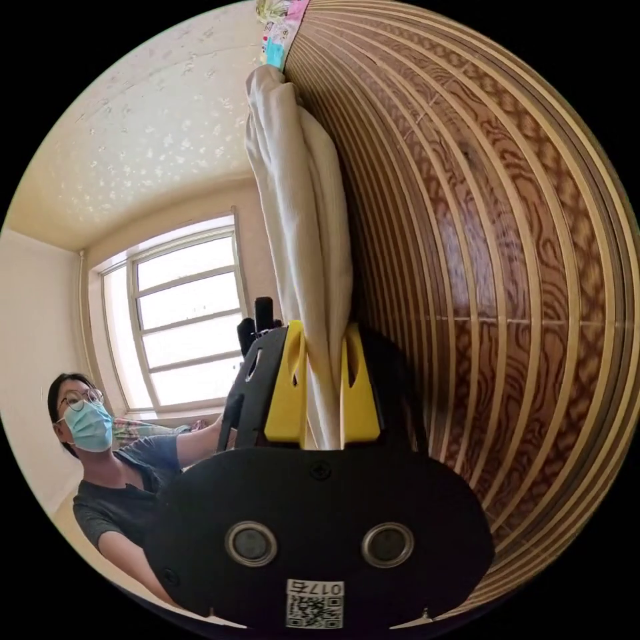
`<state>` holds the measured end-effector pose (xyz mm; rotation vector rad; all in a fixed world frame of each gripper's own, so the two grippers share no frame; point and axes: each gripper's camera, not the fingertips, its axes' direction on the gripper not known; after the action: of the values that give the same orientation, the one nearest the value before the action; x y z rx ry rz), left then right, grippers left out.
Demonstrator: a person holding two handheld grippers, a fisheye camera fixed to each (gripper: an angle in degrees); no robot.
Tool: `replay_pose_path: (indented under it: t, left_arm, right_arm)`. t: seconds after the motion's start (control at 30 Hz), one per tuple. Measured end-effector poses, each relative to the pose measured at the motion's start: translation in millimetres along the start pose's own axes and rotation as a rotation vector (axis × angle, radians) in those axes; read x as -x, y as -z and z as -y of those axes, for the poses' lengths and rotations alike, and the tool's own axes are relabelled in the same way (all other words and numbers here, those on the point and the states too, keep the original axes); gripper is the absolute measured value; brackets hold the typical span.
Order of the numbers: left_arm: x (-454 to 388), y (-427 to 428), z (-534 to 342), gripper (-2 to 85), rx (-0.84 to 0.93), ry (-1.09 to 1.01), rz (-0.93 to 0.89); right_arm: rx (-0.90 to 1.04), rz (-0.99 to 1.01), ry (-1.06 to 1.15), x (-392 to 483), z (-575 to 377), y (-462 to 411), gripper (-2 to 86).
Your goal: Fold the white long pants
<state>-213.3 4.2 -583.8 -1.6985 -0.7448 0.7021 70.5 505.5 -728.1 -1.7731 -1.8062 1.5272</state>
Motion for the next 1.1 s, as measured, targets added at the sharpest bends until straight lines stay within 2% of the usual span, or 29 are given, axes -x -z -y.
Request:
replay_pose_path:
  t: [0.2, 0.43, 0.6, 0.7, 0.77, 0.83, 0.97, 1.1]
  left_arm:
    - [-62.1, 14.9, -95.7, 5.0, -0.147, -0.235, -0.244]
    - [-232.1, 19.3, -243.8, 4.8, -0.108, -0.547, -0.126]
    - [-349.5, 31.9, -318.1, 4.5, -0.027, -0.797, -0.188]
    - [-413.5, 51.3, -342.4, 4.6, -0.091, -0.941, -0.174]
    - [-433.8, 62.2, -338.7, 4.7, -0.156, -0.944, -0.157]
    - [-437.9, 70.9, -315.6, 4.8, -0.234, -0.852, -0.051]
    - [-417.3, 72.1, -262.7, 4.9, -0.304, -0.748, 0.124]
    - [-357.9, 71.4, -188.6, 4.9, -0.336, -0.576, 0.120]
  right_arm:
    - [-0.062, 0.202, 0.165, 59.8, -84.1, 21.9, 2.1]
    - [0.027, 0.073, 0.439, 224.5, -252.1, 36.7, 0.0]
    - [0.043, 0.162, 0.593, 325.0, -357.5, 48.9, -0.1]
    - [0.060, 0.173, 0.769, 397.6, -397.9, 53.0, -0.2]
    - [0.026, 0.155, 0.878, 443.0, -402.7, 56.1, -0.2]
    - [-0.018, 0.092, 0.899, 460.5, -388.5, 54.8, -0.2]
    - [-0.071, -0.061, 0.720, 444.2, -299.2, 32.6, -0.2]
    - [-0.105, -0.098, 0.632, 408.7, -221.6, 11.6, -0.2]
